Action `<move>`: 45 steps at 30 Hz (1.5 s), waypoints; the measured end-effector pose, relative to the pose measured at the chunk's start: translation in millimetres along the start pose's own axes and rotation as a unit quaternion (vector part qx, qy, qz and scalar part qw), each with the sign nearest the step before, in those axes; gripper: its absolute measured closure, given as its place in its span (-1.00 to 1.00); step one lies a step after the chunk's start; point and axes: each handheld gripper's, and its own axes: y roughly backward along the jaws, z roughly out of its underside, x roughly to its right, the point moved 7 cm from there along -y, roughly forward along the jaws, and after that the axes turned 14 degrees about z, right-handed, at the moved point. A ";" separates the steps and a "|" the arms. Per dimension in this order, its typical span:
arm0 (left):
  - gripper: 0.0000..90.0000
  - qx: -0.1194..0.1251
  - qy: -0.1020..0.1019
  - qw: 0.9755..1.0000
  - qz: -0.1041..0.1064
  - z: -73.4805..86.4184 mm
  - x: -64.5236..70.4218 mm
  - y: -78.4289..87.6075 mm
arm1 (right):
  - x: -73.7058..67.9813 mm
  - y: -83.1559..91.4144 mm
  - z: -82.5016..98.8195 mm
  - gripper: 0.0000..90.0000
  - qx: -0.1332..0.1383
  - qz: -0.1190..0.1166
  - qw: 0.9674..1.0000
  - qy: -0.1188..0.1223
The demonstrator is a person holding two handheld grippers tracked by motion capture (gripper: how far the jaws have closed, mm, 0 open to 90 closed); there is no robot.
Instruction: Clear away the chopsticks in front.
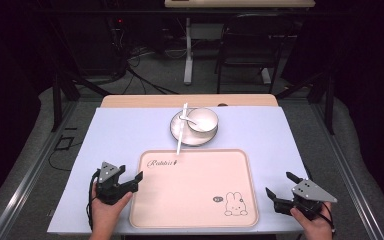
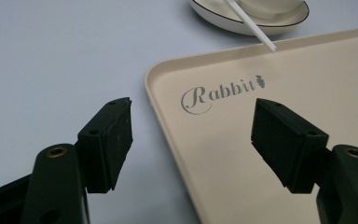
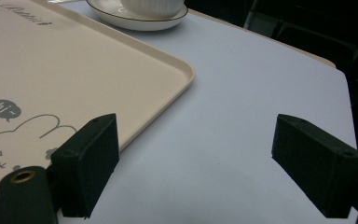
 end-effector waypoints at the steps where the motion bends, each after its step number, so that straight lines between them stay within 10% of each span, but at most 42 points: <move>1: -0.35 0.000 0.000 1.000 0.000 0.0 0.0 0.0 | 0.5 -0.2 0.2 -0.68 -0.001 0.001 1.000 -0.002; 19: -0.35 0.008 0.027 1.000 -0.003 -2.4 -6.3 6.2 | -11.3 1.0 -4.1 -0.68 0.012 -0.002 1.000 0.014; 45: -0.20 -0.009 0.020 0.999 0.027 -88.9 -1.7 -50.5 | -3.0 3.7 -1.2 -0.68 0.009 0.014 1.000 -0.006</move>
